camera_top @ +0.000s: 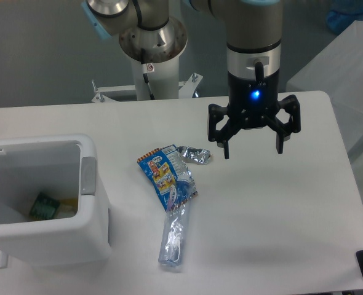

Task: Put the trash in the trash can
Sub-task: 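Move the open gripper toward the clear plastic bottle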

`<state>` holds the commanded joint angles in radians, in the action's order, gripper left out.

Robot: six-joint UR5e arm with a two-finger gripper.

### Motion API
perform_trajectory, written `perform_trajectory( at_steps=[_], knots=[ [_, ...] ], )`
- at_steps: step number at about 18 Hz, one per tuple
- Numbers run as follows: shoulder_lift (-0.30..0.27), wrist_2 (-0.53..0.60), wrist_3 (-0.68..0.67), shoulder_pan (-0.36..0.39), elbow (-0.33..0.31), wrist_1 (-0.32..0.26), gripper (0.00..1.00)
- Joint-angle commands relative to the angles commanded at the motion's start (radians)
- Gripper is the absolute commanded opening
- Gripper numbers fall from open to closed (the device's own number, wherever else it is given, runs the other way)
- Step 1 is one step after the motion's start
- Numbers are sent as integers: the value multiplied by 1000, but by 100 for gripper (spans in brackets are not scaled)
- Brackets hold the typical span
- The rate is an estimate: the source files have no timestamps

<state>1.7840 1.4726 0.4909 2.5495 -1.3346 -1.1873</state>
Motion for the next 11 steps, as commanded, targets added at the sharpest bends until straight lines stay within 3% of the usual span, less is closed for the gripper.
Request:
perform_trajectory(
  at_steps=[11],
  knots=[
    [17, -15, 2, -9, -35, 20, 100]
  ],
)
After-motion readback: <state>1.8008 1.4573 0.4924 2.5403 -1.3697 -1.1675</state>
